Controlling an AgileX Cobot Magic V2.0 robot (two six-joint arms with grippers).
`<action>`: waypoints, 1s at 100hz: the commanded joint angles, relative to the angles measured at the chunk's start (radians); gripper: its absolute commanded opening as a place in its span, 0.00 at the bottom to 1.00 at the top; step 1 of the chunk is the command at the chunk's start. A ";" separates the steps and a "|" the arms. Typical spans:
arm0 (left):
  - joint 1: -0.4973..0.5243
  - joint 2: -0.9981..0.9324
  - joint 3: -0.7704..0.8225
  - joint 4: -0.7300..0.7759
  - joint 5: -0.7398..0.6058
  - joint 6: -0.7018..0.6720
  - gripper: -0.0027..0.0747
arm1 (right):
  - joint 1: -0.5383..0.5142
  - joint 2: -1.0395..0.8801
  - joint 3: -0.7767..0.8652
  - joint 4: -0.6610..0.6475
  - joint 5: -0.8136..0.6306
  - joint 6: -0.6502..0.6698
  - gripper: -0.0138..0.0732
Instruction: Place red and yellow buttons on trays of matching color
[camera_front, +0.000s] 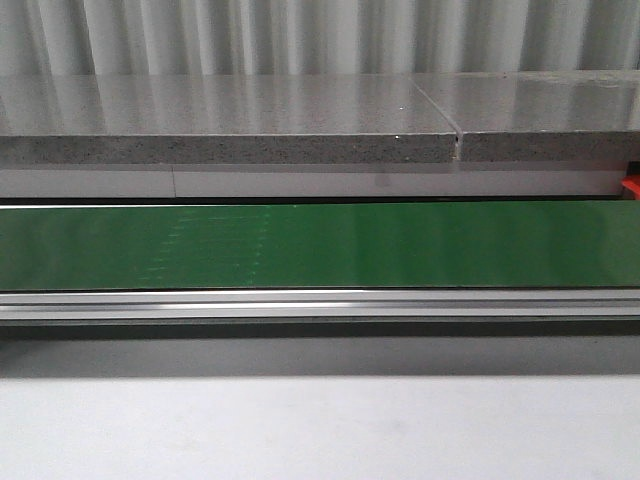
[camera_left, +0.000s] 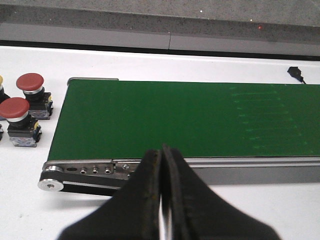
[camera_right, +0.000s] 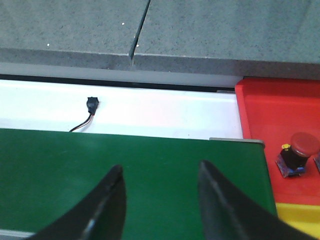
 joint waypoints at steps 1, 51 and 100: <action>-0.006 0.008 -0.026 -0.014 -0.068 -0.004 0.01 | 0.001 -0.034 -0.006 -0.003 -0.044 -0.013 0.36; -0.006 0.008 -0.026 -0.014 -0.068 -0.004 0.01 | 0.001 -0.046 0.005 -0.002 -0.027 -0.013 0.08; -0.006 0.008 -0.026 -0.012 -0.069 -0.004 0.01 | 0.001 -0.046 0.005 -0.002 -0.027 -0.013 0.08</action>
